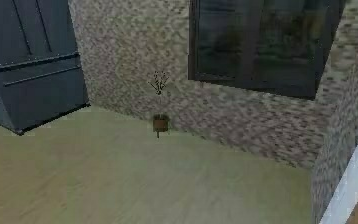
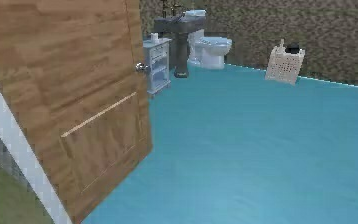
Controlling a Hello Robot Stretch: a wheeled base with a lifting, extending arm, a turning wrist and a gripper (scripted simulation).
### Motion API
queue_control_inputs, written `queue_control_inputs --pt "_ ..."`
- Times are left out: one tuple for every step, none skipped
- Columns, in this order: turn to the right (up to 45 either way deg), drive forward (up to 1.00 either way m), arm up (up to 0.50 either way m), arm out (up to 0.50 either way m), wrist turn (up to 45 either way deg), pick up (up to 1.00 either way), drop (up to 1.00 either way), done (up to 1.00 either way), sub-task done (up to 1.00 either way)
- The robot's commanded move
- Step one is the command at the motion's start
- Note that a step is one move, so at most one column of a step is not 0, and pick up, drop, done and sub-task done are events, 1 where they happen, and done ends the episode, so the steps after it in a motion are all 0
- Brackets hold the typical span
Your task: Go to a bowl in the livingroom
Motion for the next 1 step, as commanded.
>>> queue_control_inputs --pt "45.0 0.00 0.00 0.00 0.0 0.00 0.00 0.00 0.00"
